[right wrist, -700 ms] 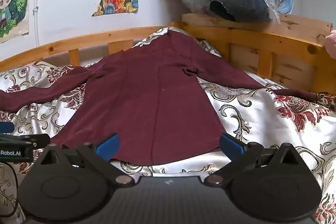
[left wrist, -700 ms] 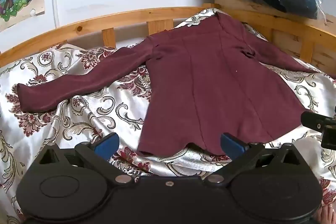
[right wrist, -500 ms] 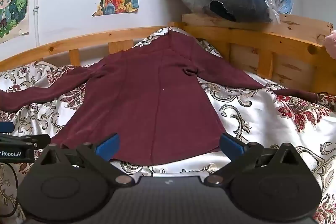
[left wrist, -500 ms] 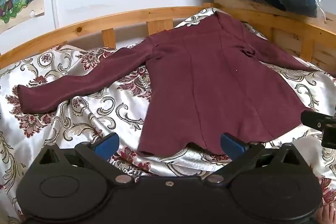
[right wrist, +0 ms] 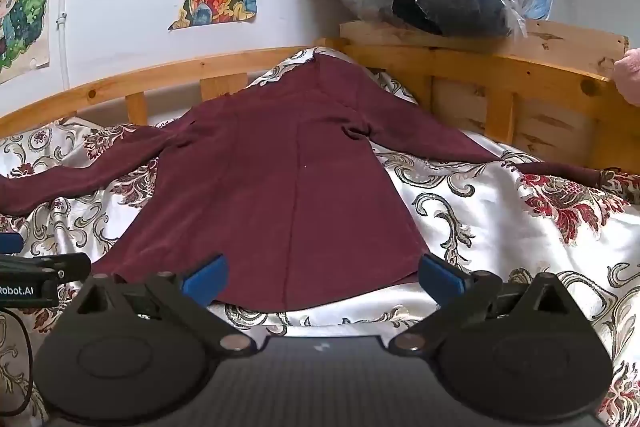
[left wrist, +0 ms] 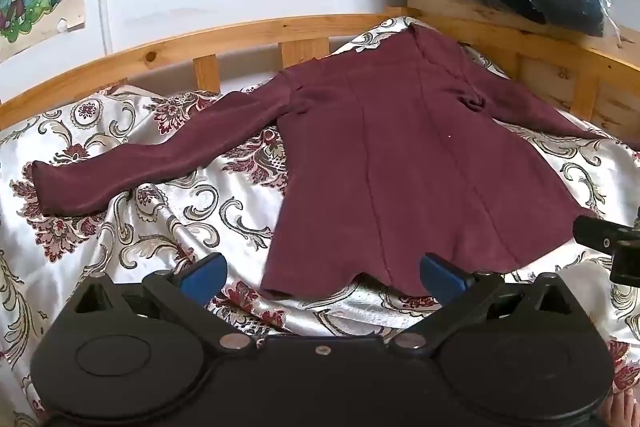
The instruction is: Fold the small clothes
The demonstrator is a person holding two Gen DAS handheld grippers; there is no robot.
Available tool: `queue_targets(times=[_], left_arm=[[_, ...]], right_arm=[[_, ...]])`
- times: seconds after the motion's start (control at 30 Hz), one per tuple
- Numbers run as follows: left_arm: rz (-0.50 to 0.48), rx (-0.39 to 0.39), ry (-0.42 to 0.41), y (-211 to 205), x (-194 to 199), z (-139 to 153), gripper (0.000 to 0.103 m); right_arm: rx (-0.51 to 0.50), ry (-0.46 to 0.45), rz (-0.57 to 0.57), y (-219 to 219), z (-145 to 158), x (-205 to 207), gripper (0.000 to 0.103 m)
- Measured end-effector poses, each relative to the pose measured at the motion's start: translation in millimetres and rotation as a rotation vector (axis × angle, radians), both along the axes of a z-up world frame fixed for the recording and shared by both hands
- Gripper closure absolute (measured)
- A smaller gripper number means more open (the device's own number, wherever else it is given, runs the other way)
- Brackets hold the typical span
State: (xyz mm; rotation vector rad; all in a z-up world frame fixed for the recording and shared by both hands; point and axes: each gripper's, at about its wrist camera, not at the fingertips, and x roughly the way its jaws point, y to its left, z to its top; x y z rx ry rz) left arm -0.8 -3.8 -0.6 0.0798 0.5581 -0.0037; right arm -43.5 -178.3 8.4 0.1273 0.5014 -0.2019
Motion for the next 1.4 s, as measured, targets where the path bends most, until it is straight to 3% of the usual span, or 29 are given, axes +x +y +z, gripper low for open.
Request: queue_targets(times=[1.4], left_arm=[[0.008, -0.008, 0.013, 4.3, 2.8, -3.6, 0.001]], right_arm=[[0.007, 0.013, -0.021, -2.3, -1.4, -0.7, 0.000]])
